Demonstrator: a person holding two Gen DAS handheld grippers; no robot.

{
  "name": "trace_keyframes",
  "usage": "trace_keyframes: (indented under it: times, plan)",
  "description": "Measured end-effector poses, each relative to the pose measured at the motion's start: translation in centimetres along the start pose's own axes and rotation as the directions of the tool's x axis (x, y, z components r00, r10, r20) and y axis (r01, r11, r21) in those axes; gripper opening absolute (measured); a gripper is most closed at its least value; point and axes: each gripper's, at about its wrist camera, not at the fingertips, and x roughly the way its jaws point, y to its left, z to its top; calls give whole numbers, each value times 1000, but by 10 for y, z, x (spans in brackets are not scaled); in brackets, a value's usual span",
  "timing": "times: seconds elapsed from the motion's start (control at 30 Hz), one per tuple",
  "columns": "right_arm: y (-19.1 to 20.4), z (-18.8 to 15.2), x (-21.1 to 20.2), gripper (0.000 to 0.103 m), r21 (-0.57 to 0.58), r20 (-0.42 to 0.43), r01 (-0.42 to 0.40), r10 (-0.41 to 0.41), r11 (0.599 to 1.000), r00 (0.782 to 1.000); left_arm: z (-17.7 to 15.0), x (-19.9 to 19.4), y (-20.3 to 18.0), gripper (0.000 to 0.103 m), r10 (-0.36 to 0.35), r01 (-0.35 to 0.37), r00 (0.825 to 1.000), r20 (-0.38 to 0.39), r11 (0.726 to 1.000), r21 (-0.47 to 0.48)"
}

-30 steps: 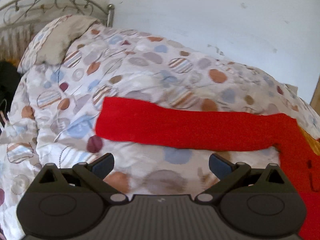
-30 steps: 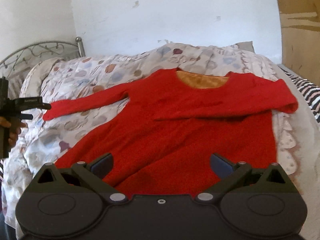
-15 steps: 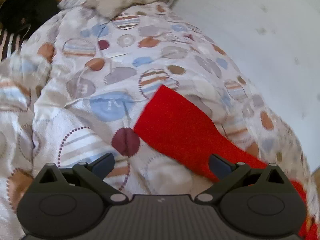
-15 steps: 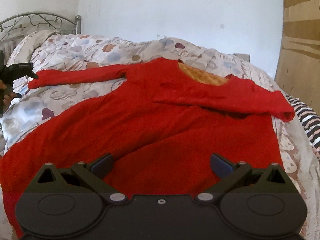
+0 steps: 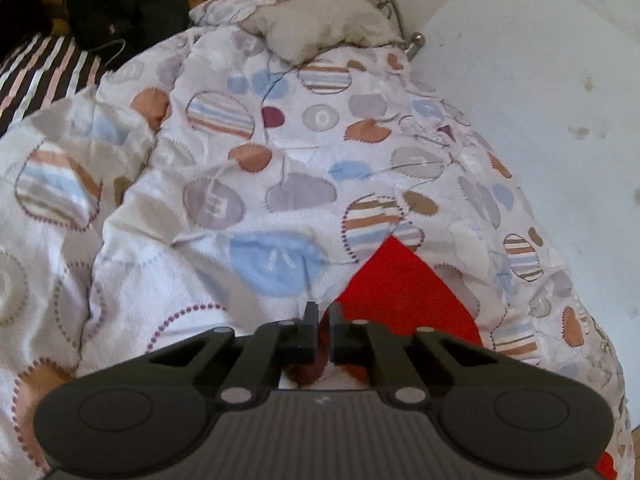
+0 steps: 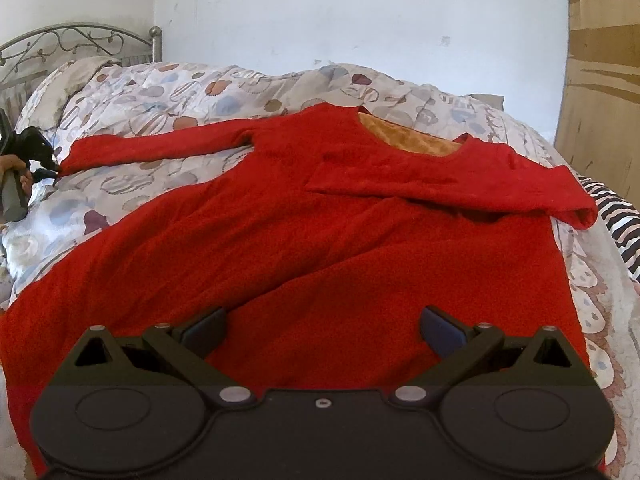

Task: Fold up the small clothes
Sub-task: 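Lift the sleeve with the left tool and fold it across the body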

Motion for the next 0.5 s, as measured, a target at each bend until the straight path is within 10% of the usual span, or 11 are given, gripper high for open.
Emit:
trace_keyframes:
  times: [0.5]
  plan:
    - [-6,-3,-5,103,49,28,-36,34,998,999,9,-23,-41,0,-31,28,999,21,989,145]
